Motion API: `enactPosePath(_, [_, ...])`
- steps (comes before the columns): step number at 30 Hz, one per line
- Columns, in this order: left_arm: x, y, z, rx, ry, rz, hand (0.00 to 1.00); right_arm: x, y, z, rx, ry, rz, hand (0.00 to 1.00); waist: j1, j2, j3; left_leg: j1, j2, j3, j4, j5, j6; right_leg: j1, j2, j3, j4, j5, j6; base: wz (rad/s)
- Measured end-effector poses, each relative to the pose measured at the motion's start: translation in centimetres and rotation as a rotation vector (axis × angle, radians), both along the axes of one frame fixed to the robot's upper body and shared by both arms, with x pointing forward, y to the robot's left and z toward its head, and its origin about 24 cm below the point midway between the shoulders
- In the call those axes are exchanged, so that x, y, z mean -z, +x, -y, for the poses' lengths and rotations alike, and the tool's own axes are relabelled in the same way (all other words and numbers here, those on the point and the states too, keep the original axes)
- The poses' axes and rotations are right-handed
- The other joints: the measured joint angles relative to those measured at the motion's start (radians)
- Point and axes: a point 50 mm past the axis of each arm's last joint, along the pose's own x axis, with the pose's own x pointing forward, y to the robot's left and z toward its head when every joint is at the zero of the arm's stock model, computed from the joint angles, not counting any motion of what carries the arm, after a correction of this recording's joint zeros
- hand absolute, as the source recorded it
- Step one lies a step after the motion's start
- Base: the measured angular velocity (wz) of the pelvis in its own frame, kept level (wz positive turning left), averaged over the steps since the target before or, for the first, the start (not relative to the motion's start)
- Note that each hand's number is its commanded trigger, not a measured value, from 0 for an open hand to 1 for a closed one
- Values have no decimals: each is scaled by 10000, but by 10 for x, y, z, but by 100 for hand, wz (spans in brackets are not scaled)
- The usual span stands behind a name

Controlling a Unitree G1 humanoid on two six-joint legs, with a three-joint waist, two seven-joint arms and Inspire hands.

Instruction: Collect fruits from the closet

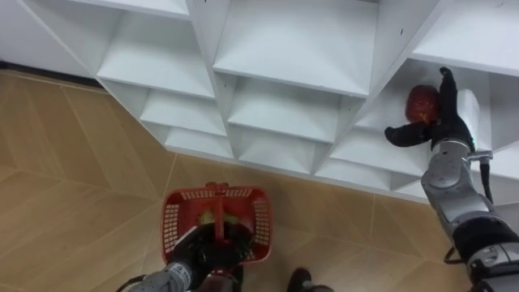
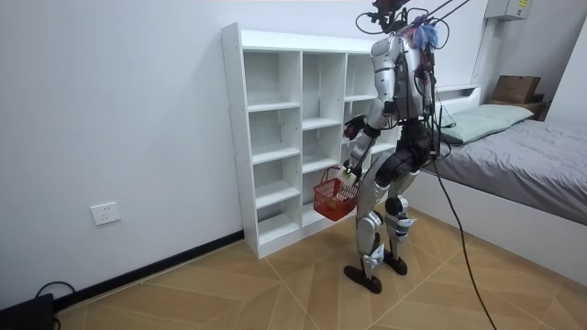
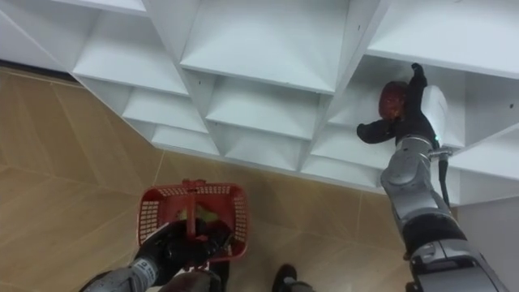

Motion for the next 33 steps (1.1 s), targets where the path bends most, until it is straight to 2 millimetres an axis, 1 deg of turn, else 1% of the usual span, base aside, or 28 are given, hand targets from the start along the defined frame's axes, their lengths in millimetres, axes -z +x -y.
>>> enactPosePath(1, [0, 0, 0, 1, 2, 0, 100, 0, 0, 0, -4, 0, 9, 58, 0, -2, -3, -19, 0, 0, 1, 0, 0, -20, 0, 0, 2, 0, 0, 0])
enactPosePath(2, [0, 0, -1, 4, 14, -6, 100, 0, 0, 0, -10, -11, 17, 80, -1, -9, -7, -54, 0, 0, 4, 1, 0, -60, 0, 3, 9, 2, 0, 0])
enactPosePath(3, [0, -1, -1, 16, 22, -15, 100, -1, 0, 0, -37, -77, 15, 98, -4, -11, -10, -100, 1, 2, 15, 2, 0, -105, 1, 4, 17, 3, 0, 0])
enactPosePath(4, [0, 0, -1, 19, 23, -13, 100, -1, 0, 0, -38, -104, 17, 100, -6, -11, -10, -122, 1, 2, 23, 2, 1, -126, 0, 5, 21, 3, 0, 0])
enactPosePath(11, [1, -1, 0, 43, 53, -84, 100, 1, 0, -3, -260, -397, -107, 100, -71, -8, -12, -124, -7, 5, 36, 9, 8, -139, -9, 31, 55, 4, 1, 0])
enactPosePath(16, [1, -2, 0, 168, 121, -139, 100, 1, 0, -2, -149, -460, -189, 100, -53, -3, -16, -121, -6, 0, 83, 18, 9, -141, -13, 33, 107, 4, 1, 0])
enactPosePath(29, [0, 1, 0, 49, 18, -71, 100, 3, -1, -2, -181, -431, -253, 100, -47, 10, -24, -127, -2, 1, 120, 17, 9, -153, -14, 40, 150, 6, -3, 0])
enactPosePath(33, [-3, 6, 1, 90, 11, 67, 100, 3, -1, -3, -193, -432, -262, 100, -29, 14, -26, -140, -1, 5, 141, 17, 9, -165, -14, 43, 175, 7, -5, 0])
